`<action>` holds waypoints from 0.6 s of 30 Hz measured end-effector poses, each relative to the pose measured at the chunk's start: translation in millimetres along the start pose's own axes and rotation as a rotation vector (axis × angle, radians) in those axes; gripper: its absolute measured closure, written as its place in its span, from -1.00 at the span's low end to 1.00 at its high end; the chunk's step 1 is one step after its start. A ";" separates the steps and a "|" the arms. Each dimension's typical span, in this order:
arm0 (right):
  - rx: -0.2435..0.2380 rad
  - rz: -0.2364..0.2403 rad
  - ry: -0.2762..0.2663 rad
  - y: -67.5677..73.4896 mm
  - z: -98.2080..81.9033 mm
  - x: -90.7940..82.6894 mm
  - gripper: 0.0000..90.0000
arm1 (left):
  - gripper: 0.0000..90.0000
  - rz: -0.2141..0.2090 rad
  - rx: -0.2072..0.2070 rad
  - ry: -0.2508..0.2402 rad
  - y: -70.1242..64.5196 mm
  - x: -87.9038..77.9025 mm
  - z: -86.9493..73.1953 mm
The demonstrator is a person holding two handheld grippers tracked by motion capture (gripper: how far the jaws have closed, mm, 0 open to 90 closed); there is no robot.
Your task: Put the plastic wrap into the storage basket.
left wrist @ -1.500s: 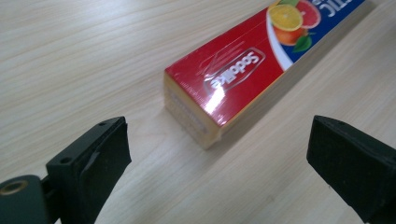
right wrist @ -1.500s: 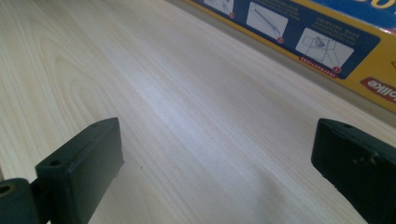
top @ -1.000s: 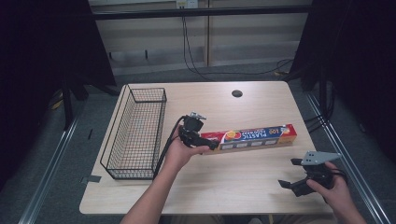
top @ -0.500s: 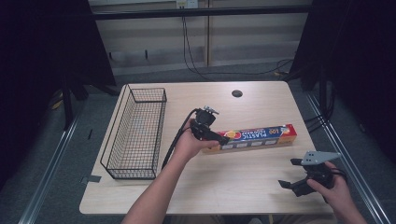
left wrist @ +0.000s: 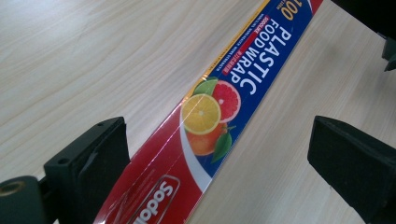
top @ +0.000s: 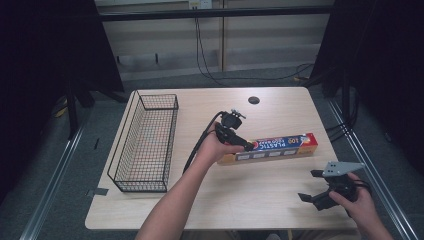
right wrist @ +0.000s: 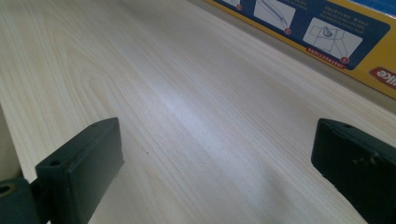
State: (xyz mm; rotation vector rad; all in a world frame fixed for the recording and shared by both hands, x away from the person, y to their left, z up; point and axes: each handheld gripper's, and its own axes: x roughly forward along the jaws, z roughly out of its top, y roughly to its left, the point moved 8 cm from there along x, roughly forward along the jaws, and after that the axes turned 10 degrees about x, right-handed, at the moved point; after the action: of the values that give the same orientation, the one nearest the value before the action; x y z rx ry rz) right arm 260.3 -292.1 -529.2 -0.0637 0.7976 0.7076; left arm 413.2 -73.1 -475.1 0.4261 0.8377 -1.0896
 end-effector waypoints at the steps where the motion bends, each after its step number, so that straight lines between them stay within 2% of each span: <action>1: -0.001 0.001 -0.001 -0.3 0.0 0.0 -0.96 | -0.88 0.001 0.002 0.003 -0.5 2.2 0.6; 2: 0.000 0.001 -0.002 -0.5 0.1 -0.2 -0.96 | -0.88 -0.003 0.018 0.019 -0.6 3.5 0.5; 7: 0.009 0.009 -0.004 0.1 0.5 -1.1 -0.96 | -0.88 -0.007 0.026 0.029 -2.3 10.4 3.5; 18: 0.007 0.023 -0.001 0.9 0.9 0.2 -0.96 | -0.88 -0.014 0.075 0.071 -5.1 25.8 6.6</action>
State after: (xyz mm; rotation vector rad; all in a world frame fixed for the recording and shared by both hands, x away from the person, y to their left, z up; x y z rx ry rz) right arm 260.4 -291.0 -528.6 -0.0482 0.8010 0.7264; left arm 416.5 -95.3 -490.4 0.5250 0.8653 -1.1269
